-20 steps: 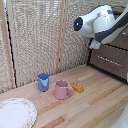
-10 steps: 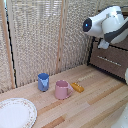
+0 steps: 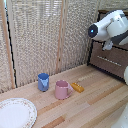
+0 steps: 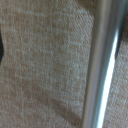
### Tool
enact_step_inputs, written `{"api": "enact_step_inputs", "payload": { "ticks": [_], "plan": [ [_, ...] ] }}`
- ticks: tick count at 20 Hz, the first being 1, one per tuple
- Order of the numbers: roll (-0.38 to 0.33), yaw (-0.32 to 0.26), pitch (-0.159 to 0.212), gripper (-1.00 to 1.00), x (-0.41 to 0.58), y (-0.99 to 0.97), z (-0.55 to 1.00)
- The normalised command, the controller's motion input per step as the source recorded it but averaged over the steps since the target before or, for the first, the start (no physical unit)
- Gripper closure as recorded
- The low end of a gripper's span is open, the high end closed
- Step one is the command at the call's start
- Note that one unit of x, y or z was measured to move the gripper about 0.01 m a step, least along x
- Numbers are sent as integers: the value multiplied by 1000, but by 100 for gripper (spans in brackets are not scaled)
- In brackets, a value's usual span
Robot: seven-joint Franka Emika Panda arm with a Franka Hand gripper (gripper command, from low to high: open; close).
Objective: Propose to navigate your clamp on the clench of the first drawer. Use gentle force to register to the cabinet. Send posterior your swing mandate till over it lurks, a cup of pink essence. Fortify your grip after aiming concentric with the pink cup’s periphery. Manoeuvre the pink towards the cabinet's top. Drop your compression till the cup is resting inside.
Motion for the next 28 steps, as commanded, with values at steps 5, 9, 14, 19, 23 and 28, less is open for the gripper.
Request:
{"api": "enact_step_inputs", "payload": {
  "ticks": [5, 9, 14, 19, 23, 28],
  "plan": [
    [91, 0, 24, 100, 63, -225, 0],
    [84, 13, 63, 100, 64, 0, 0],
    [24, 96, 36, 100, 42, 182, -74],
    [-24, 10, 0, 100, 133, 62, -8],
    [-73, 3, -3, 100, 371, 619, 1],
    [-9, 0, -1, 100, 276, 943, 19]
  ]
}}
